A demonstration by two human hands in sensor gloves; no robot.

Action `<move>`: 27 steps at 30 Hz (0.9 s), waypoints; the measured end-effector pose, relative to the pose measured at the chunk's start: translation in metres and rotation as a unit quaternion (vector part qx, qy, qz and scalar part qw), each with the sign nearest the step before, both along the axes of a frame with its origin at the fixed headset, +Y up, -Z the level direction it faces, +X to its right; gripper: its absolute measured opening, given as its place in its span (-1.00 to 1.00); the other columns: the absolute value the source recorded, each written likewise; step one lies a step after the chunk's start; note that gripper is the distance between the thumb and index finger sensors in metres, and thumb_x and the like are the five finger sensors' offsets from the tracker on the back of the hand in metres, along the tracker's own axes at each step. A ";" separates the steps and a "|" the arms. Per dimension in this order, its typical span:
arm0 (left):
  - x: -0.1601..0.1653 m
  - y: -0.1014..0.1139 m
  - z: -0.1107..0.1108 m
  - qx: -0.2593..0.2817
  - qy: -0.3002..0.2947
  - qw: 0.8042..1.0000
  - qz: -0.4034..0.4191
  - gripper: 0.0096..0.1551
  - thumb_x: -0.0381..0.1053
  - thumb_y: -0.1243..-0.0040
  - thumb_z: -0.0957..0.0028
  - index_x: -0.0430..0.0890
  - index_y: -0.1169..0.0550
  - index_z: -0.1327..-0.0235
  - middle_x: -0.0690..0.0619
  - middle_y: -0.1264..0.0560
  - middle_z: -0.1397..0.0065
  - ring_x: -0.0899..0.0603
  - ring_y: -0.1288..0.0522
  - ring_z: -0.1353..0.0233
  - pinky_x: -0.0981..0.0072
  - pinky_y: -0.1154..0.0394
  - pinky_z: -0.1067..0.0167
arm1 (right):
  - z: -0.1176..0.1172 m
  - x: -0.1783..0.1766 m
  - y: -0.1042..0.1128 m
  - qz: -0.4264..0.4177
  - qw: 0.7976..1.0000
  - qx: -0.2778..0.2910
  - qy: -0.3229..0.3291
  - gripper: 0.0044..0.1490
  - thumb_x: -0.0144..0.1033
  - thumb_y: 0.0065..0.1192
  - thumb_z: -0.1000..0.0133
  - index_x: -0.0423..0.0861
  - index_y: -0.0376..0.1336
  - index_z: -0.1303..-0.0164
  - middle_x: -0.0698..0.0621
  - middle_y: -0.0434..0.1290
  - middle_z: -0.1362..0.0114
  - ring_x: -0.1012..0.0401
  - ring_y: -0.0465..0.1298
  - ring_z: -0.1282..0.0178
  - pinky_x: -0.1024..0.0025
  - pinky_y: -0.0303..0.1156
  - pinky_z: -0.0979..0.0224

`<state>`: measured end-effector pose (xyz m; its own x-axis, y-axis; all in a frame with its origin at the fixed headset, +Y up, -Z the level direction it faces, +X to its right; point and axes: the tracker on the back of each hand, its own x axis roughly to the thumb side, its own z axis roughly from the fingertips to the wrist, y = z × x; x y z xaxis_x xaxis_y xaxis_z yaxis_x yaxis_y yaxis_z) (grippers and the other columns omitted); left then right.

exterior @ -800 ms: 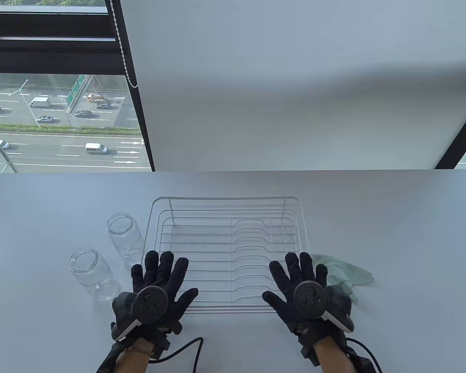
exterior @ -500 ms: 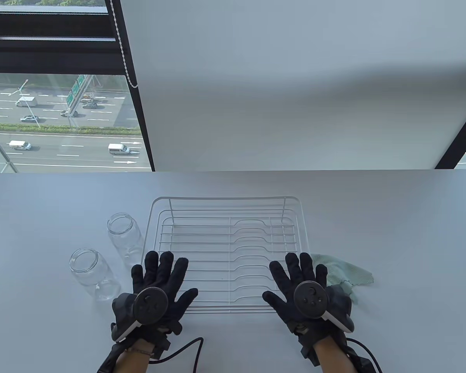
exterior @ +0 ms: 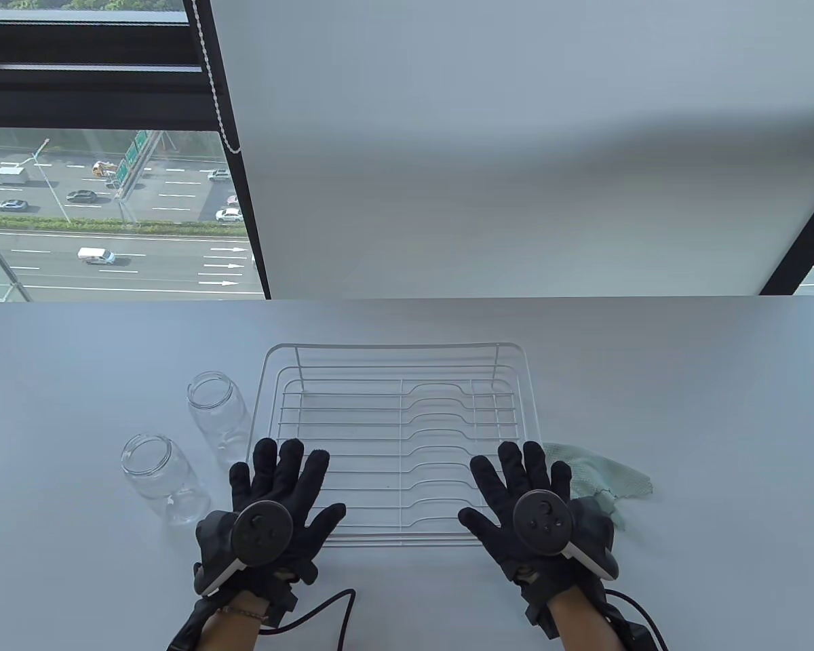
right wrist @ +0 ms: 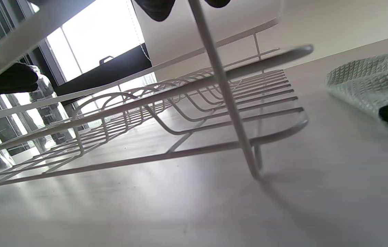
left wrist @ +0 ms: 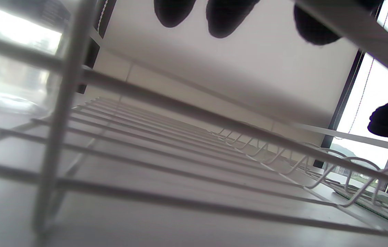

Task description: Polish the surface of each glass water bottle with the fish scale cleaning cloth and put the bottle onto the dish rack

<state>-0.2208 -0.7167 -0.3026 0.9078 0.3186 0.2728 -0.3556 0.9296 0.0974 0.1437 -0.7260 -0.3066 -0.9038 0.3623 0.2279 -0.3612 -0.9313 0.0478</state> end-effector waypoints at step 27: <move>-0.001 -0.001 0.000 0.001 0.000 1.000 0.003 -0.05 0.50 -0.06 0.00 0.09 -0.34 -0.65 -0.06 -0.17 -0.73 -0.27 0.11 -0.72 -0.29 0.14 -0.55 | -0.025 0.082 -0.043 0.003 0.968 -0.162 -0.190 -0.12 0.29 0.22 -0.18 0.33 -0.06 -0.65 -0.19 -0.20 -0.77 -0.27 -0.09 -0.63 -0.21 -0.08 -0.59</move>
<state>-0.2220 -0.7176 -0.3029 0.9063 0.3228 0.2728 -0.3603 0.9276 0.0992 0.2261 -0.7687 -0.3320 -0.9024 0.3538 -0.2460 -0.4049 -0.8915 0.2030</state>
